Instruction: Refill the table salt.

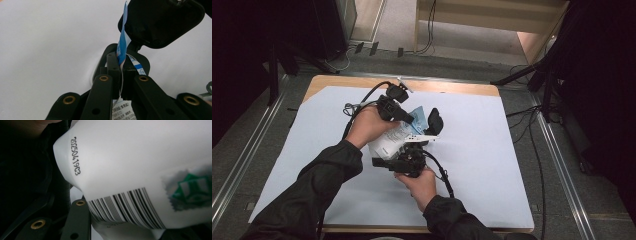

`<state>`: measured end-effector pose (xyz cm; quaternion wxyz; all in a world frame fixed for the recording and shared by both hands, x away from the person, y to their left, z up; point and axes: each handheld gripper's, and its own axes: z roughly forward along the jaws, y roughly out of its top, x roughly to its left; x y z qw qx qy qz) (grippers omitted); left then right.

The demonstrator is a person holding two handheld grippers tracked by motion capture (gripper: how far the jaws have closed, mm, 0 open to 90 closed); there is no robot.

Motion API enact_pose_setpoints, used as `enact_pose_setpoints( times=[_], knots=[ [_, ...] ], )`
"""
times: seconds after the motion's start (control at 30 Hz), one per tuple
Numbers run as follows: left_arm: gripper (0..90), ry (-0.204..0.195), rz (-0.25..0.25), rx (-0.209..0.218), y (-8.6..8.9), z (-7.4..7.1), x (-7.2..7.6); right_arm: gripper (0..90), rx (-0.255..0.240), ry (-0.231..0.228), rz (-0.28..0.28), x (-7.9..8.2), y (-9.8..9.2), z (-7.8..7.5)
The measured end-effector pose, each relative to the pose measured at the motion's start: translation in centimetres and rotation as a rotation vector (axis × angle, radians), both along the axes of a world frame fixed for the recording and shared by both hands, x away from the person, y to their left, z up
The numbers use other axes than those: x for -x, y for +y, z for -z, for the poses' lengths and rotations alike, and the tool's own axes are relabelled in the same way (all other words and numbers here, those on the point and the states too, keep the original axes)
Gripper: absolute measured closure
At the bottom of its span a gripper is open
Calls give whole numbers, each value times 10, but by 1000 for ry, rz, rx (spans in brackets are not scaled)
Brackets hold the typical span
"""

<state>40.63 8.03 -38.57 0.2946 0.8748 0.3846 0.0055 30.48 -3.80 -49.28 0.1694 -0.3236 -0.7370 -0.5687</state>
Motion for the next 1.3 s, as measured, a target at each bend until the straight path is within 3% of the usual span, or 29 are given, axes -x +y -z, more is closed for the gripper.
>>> enact_pose_setpoints(
  times=[0.57,0.83,1.3],
  knots=[
    [896,-6,-40,22,1,1,-5,665,-12,11,-3,-6,-3,5],
    [895,-17,-35,-3,-7,-2,-8,665,-44,23,-1,-9,-6,5],
    [894,-19,-36,-10,-8,-2,-8,665,-35,16,4,-9,-6,5]
  ],
)
